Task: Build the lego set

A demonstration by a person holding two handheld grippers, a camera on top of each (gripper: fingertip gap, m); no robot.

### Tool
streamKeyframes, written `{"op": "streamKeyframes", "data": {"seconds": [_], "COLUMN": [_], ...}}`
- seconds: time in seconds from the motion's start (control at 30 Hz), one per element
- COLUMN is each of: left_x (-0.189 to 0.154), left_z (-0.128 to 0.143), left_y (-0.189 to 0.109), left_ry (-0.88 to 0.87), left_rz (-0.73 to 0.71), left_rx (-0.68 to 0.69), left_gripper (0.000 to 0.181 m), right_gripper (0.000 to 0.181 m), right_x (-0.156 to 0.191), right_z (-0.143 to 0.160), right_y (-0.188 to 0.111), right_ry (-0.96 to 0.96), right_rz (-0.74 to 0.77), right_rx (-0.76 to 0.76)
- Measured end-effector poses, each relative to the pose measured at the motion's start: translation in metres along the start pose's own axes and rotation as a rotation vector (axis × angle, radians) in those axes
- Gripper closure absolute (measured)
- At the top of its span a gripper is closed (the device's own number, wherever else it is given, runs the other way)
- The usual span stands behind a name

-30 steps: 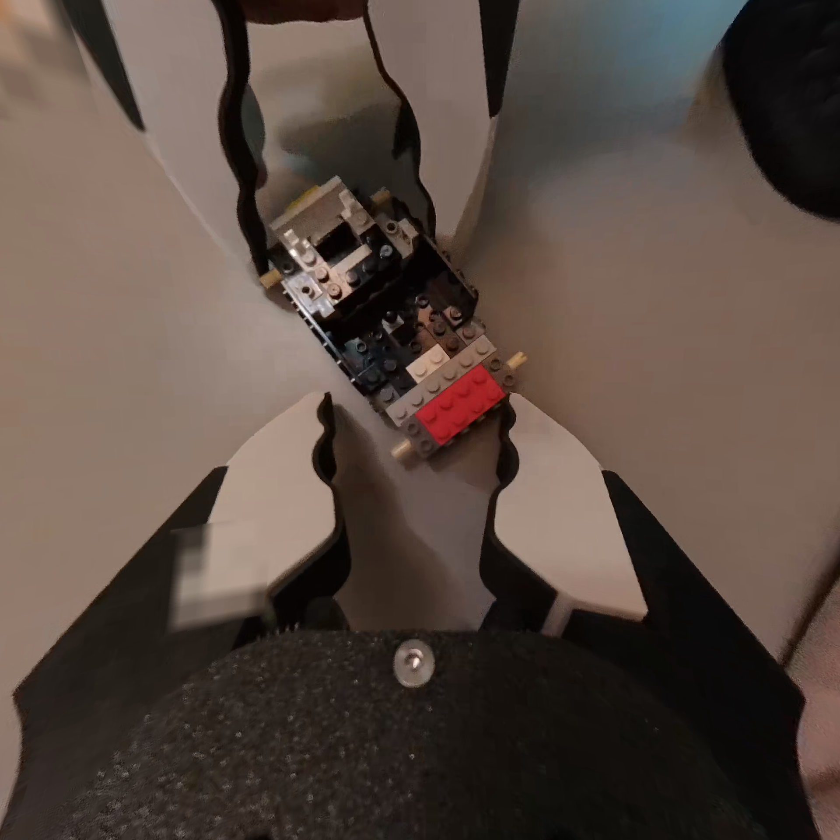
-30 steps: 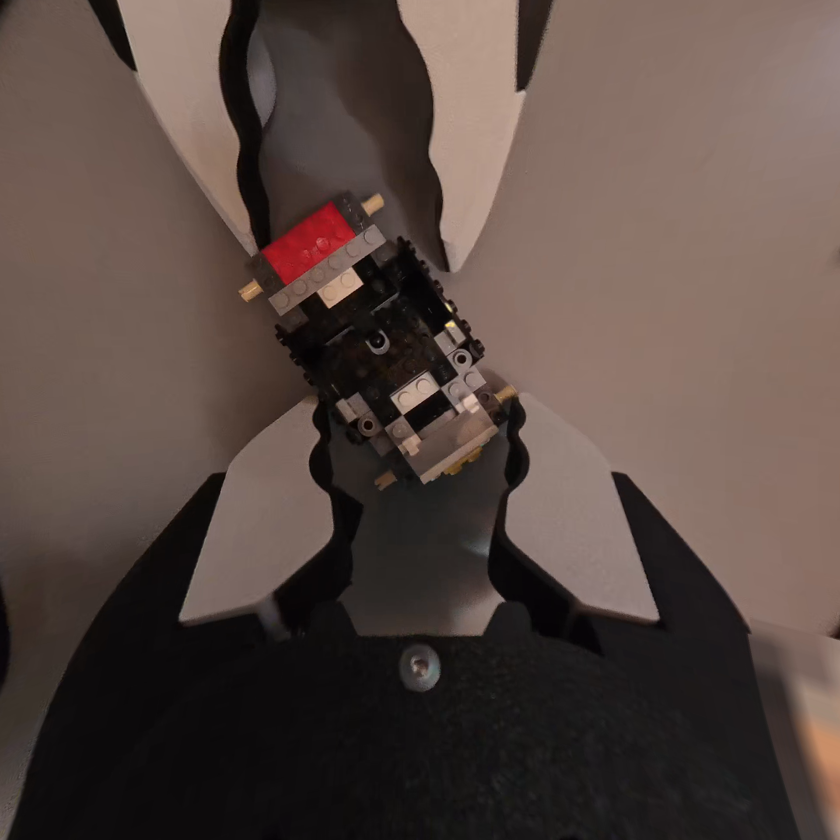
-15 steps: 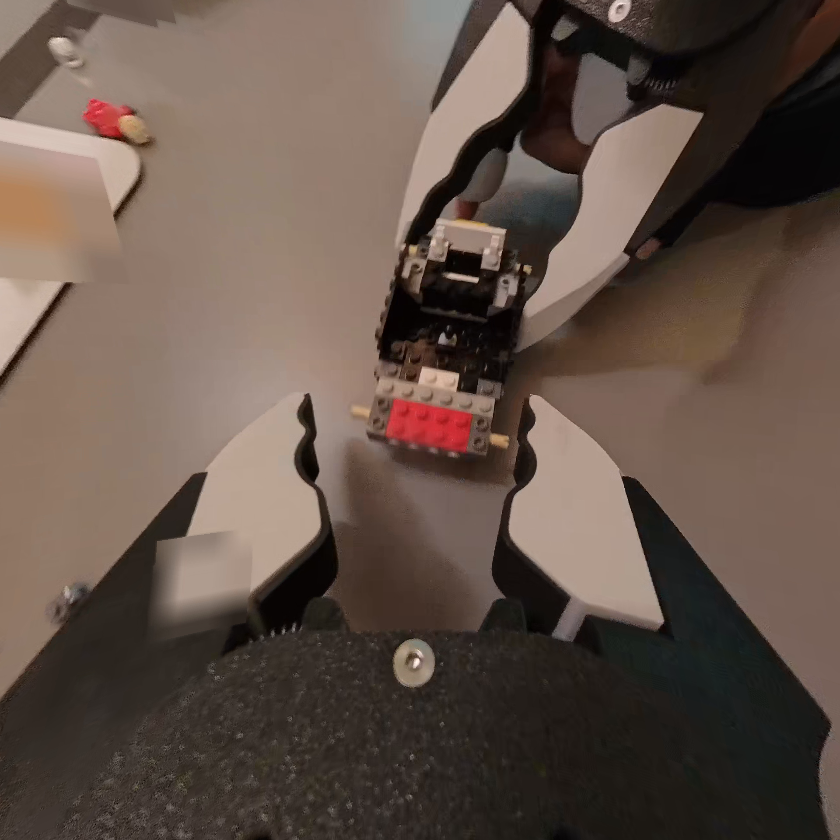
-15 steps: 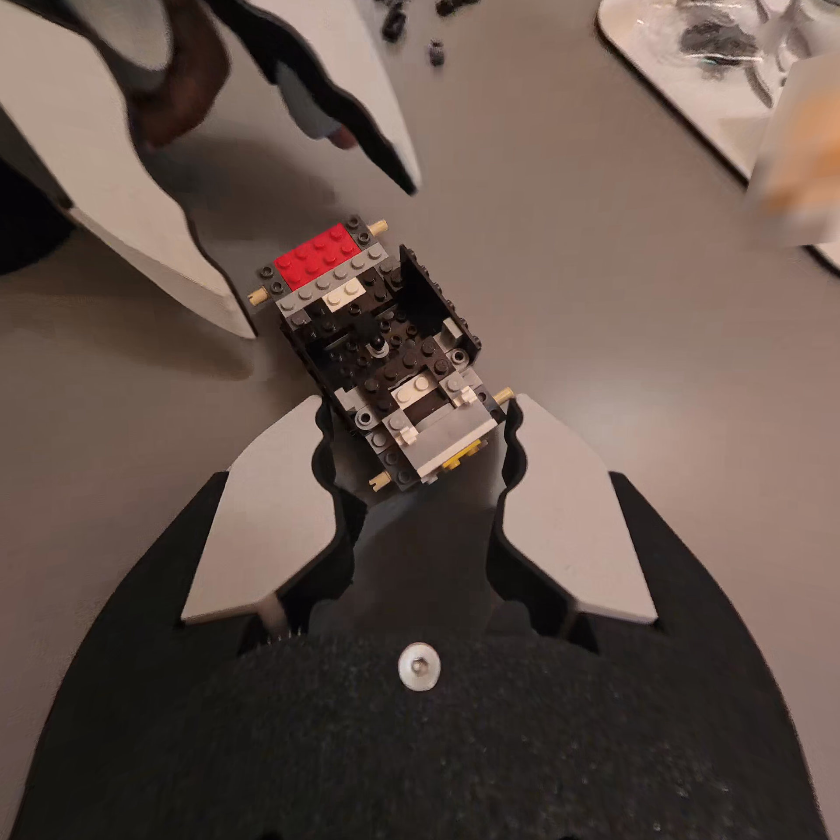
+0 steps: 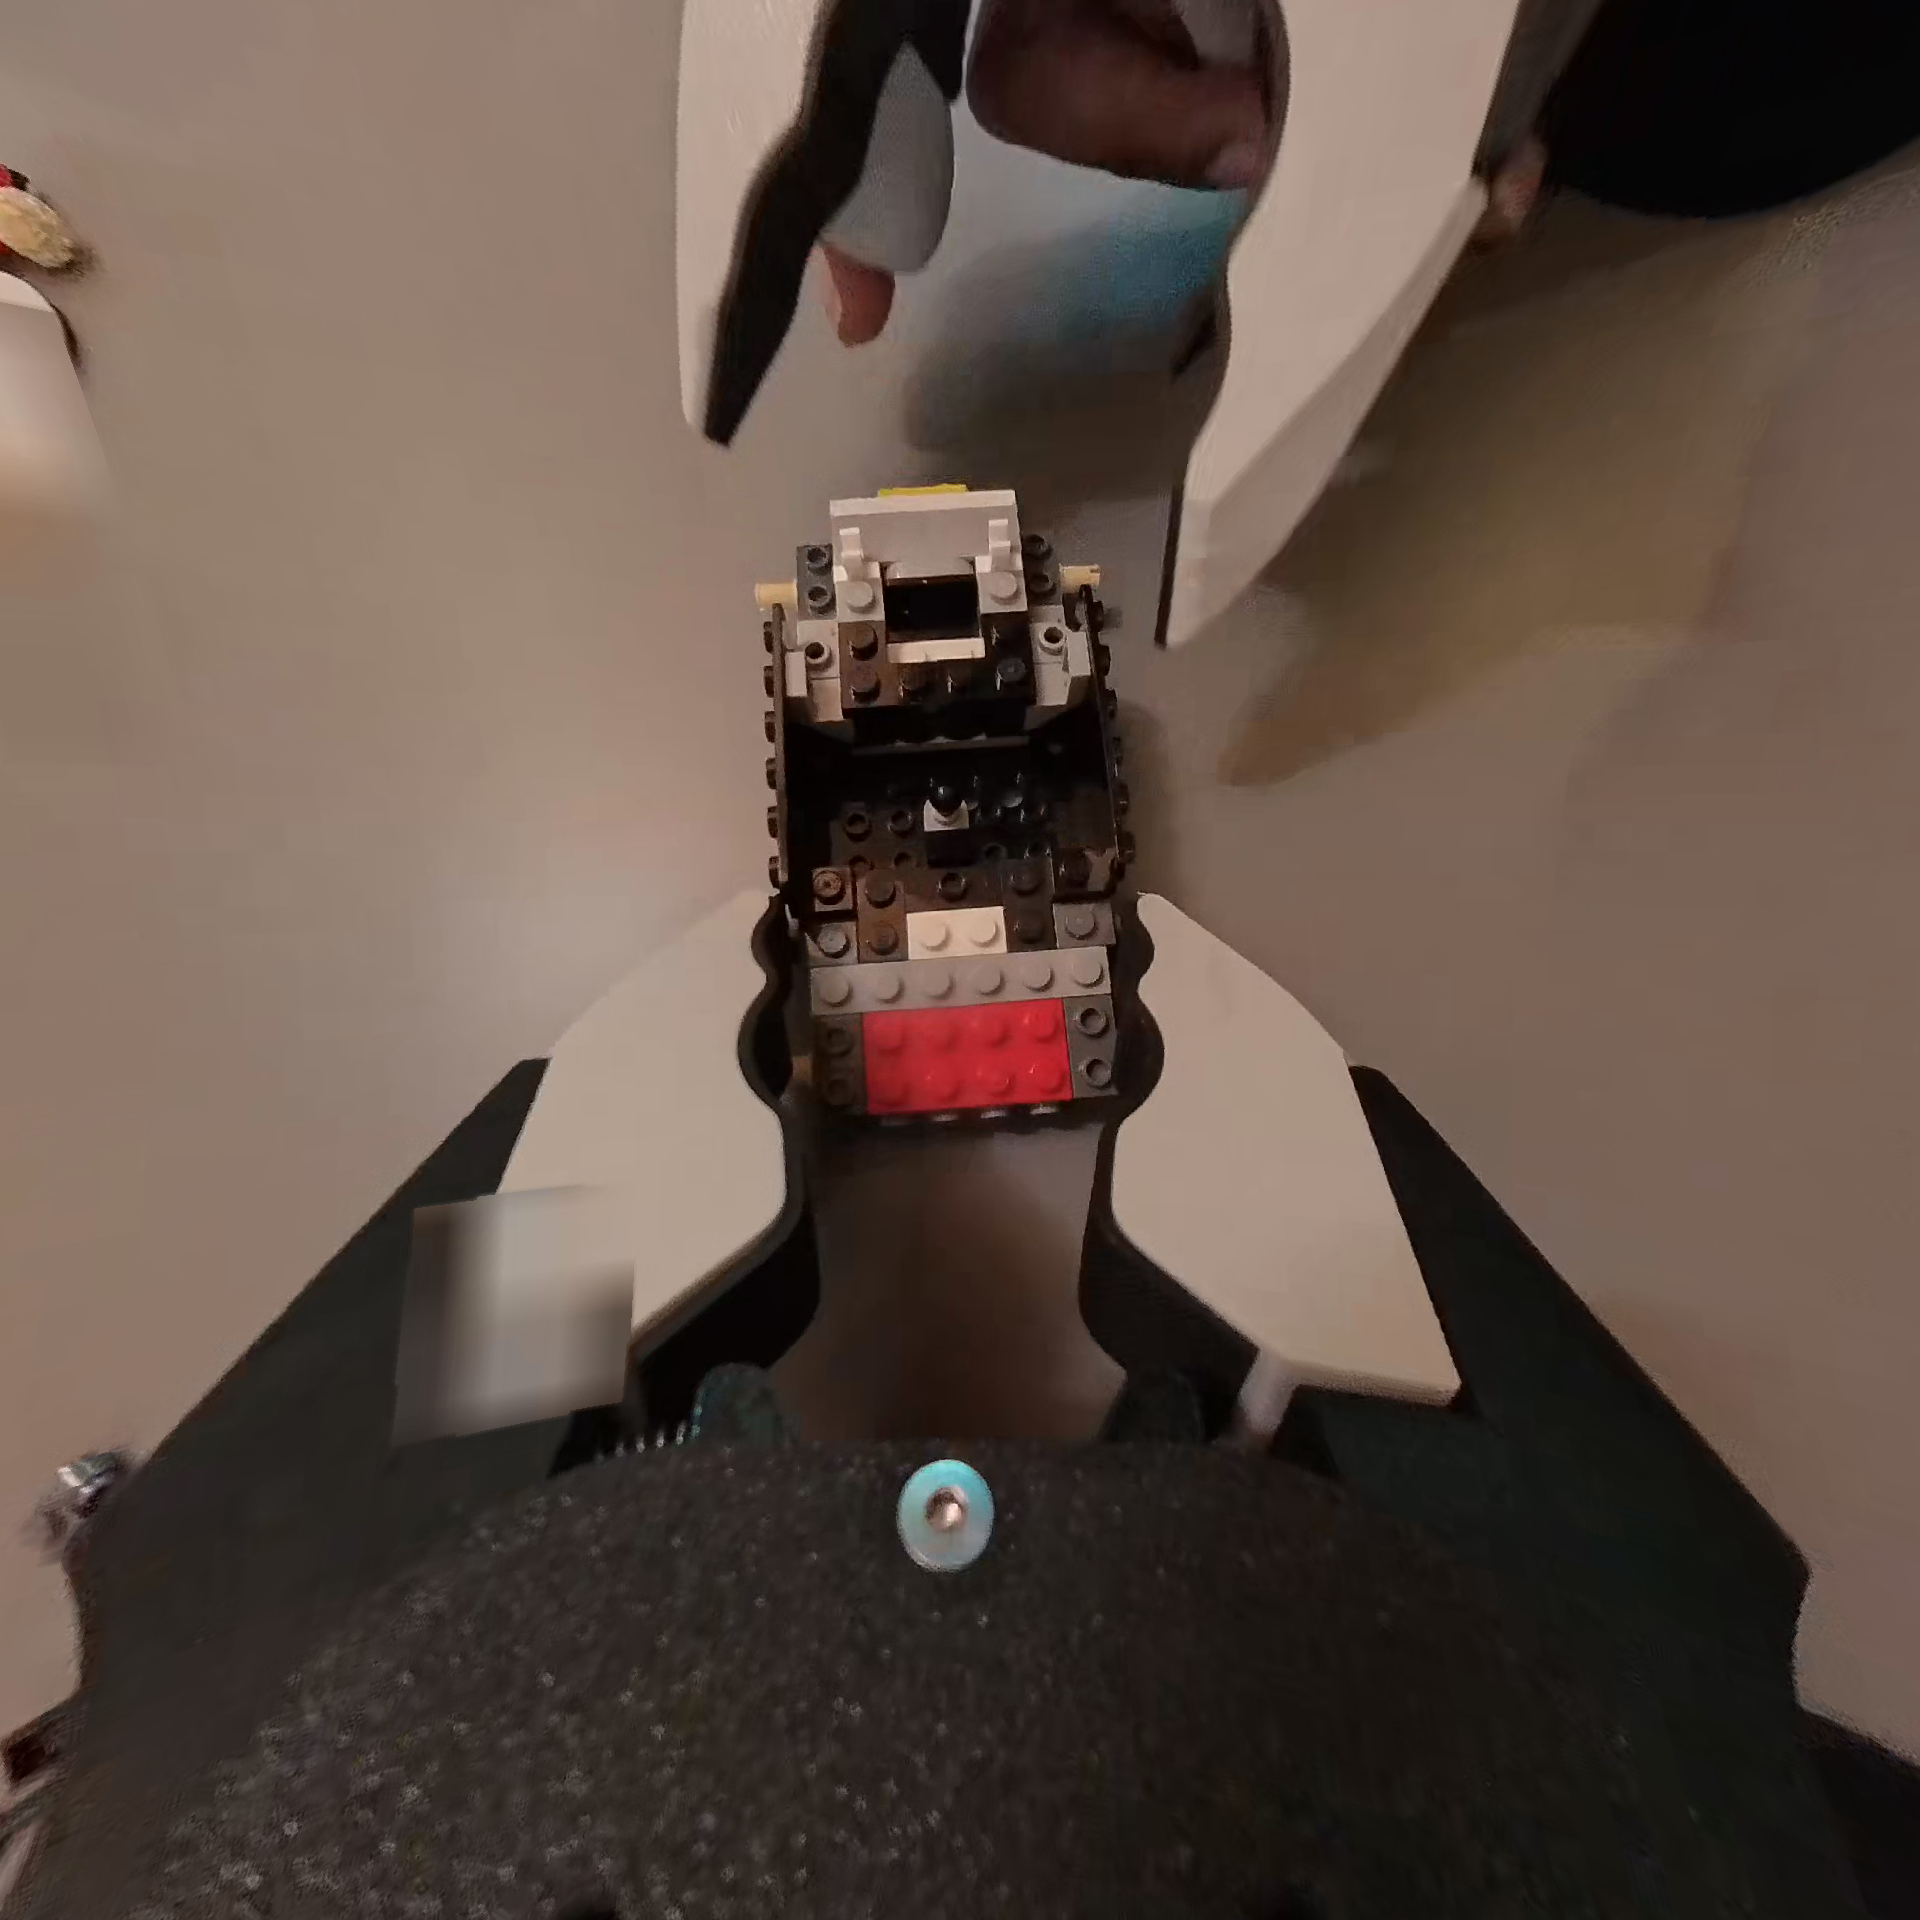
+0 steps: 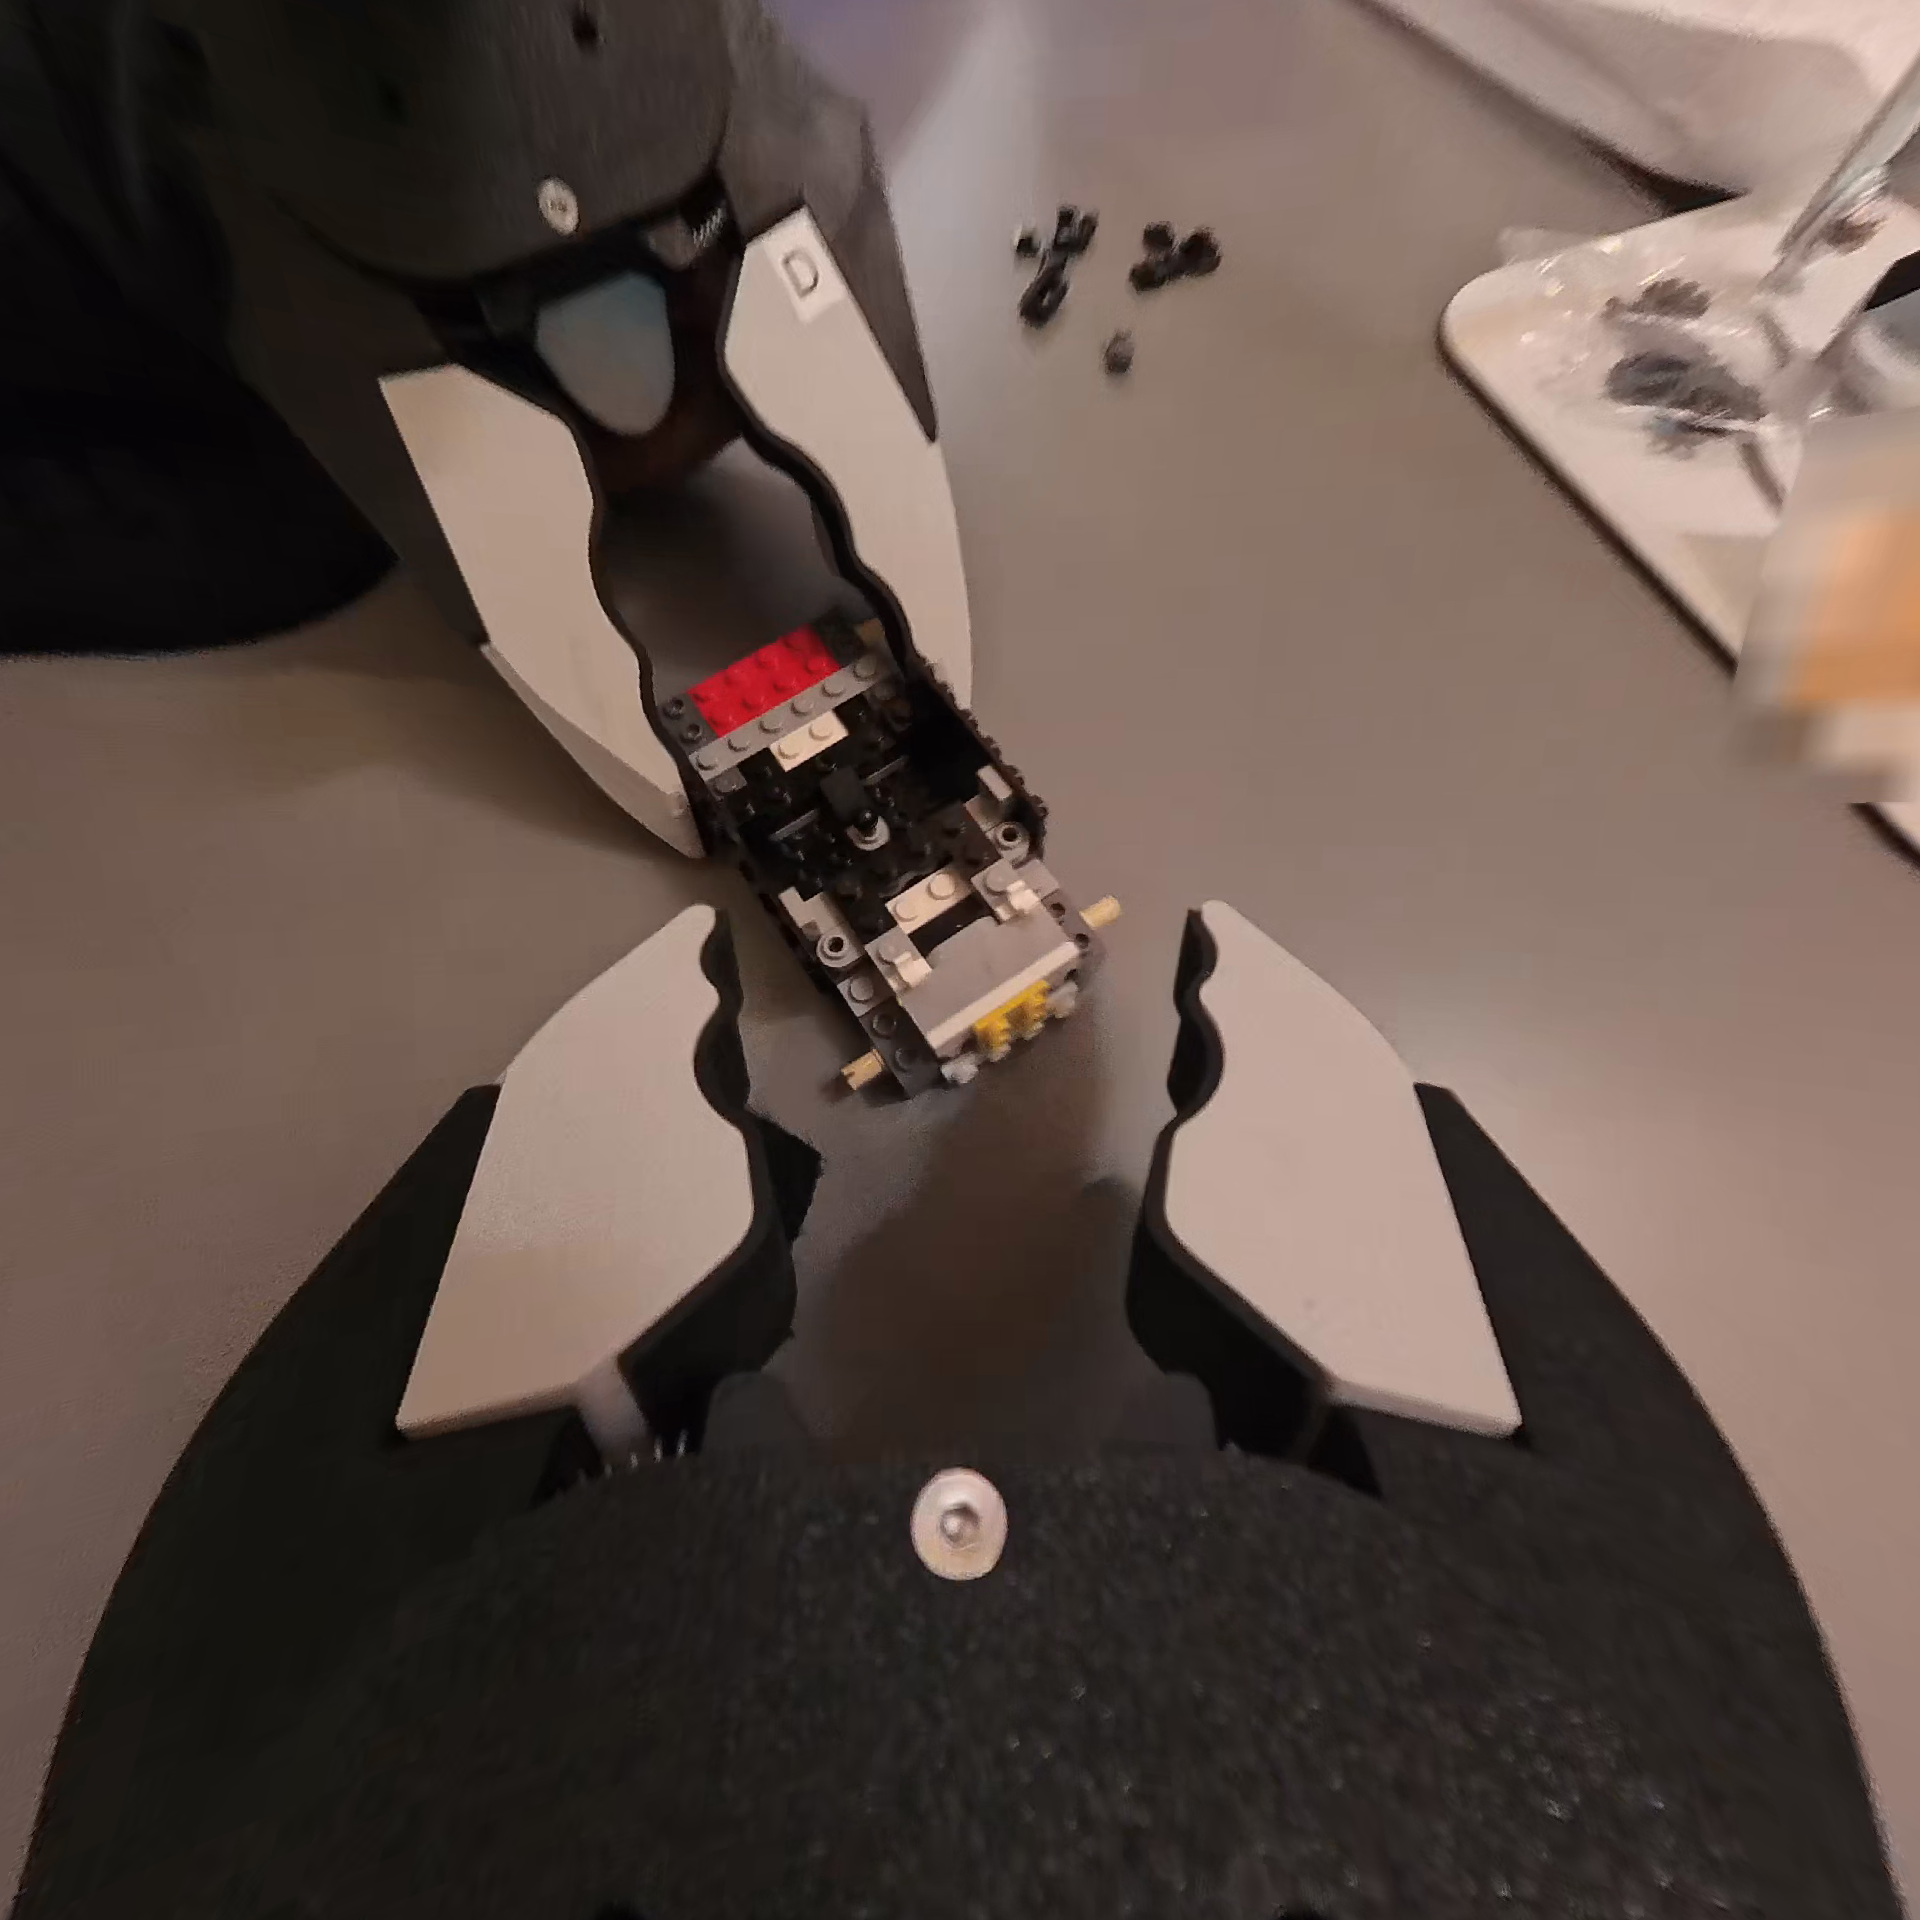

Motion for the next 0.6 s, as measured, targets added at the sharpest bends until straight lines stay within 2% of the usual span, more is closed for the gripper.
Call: {"op": "streamKeyframes", "data": {"seconds": [0.1,0.2,0.27,0.37,0.47,0.6], "left_x": [0.006,0.006,0.006,0.014,0.027,0.040], "left_z": [0.000,0.000,-0.006,-0.023,-0.030,-0.020], "left_y": [-0.001,-0.005,-0.013,-0.034,-0.055,-0.068], "left_ry": [0.022,0.031,0.030,-0.033,-0.134,-0.214], "left_rz": [-0.011,-0.025,-0.047,-0.127,-0.237,-0.340], "left_rx": [0.006,-0.011,-0.093,-0.291,-0.490,-0.565], "left_gripper": [0.119,0.108,0.110,0.129,0.143,0.146], "right_gripper": [0.102,0.109,0.119,0.127,0.114,0.092], "right_x": [-0.015,-0.037,-0.058,-0.101,-0.156,-0.226], "right_z": [-0.004,-0.010,-0.021,-0.055,-0.103,-0.157], "right_y": [-0.010,-0.022,-0.036,-0.058,-0.071,-0.070], "right_ry": [0.037,0.044,0.005,-0.058,-0.090,-0.075], "right_rz": [0.040,0.159,0.287,0.490,0.658,0.786], "right_rx": [-0.081,-0.175,-0.251,-0.330,-0.394,-0.409]}}
Point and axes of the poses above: each gripper's, where its closed fingertips meet, y out along the fingers, z out of its underside, x = y × z across the jaws, the point moved 7 cm from there along -y, back along the fingers
